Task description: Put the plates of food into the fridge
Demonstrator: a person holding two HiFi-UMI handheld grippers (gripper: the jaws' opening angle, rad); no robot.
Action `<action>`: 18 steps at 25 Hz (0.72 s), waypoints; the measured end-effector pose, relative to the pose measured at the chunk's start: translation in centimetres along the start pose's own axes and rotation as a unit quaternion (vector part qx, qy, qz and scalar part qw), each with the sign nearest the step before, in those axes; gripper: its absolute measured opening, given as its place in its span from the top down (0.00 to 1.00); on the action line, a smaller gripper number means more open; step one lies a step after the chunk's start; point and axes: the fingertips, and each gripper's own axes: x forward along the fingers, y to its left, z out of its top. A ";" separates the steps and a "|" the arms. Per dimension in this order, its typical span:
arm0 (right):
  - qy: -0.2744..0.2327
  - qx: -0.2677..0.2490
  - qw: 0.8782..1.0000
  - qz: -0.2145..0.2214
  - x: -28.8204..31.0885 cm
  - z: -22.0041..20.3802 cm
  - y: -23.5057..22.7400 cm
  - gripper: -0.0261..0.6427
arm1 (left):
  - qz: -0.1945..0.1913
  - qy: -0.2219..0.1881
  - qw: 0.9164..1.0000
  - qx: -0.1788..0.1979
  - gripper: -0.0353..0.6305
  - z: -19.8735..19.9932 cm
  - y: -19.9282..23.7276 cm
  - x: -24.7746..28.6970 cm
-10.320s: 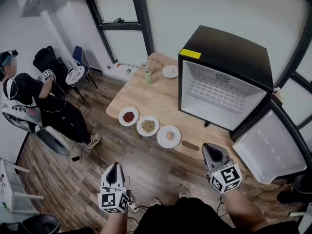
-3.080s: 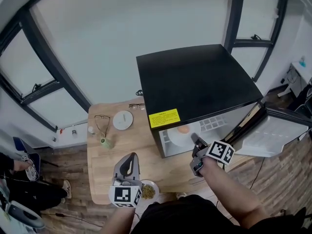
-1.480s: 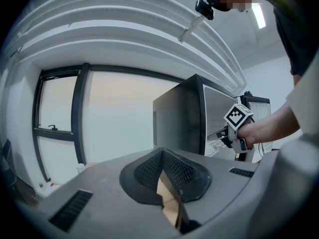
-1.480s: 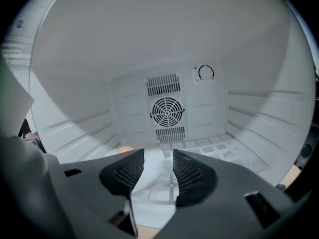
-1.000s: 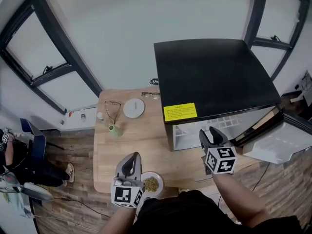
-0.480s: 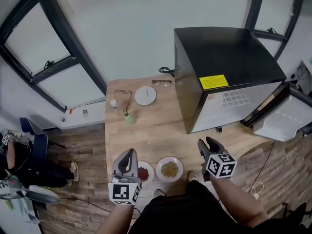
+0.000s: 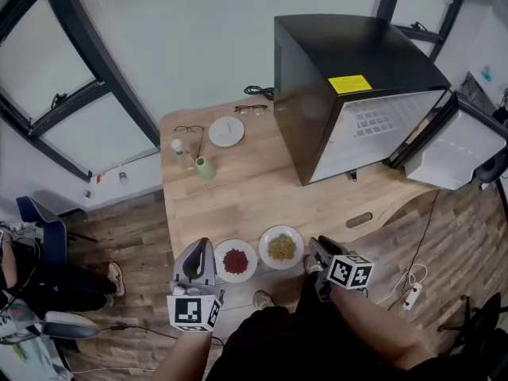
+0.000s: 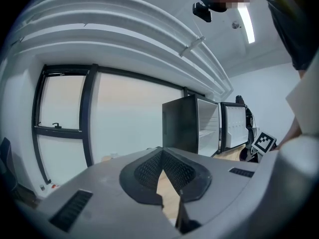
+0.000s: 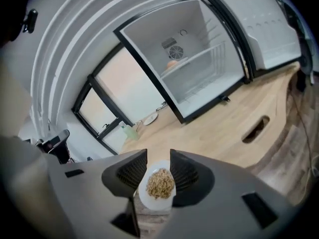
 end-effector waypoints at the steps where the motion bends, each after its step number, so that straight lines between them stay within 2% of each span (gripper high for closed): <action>1: 0.002 0.024 1.000 -0.002 0.0 -1.2 -0.5 0.72 | -0.002 0.002 1.000 0.002 0.94 -0.2 0.1 -0.5; 5: -0.011 0.086 0.996 -0.018 -0.2 -5.0 -2.4 0.72 | -0.005 0.017 1.000 0.015 0.94 -1.0 0.4 -2.6; 8: -0.010 0.126 0.992 -0.007 0.3 -7.3 -3.1 0.72 | -0.010 0.029 0.999 0.026 0.94 -1.5 0.5 -3.9; 13: -0.003 0.231 0.973 0.013 2.6 -10.9 -4.5 0.72 | -0.009 0.049 0.997 0.053 0.94 -2.1 1.0 -5.0; 18: -0.007 0.264 0.964 0.021 4.6 -11.9 -5.0 0.72 | 0.004 0.064 0.996 0.063 0.94 -2.4 1.8 -5.9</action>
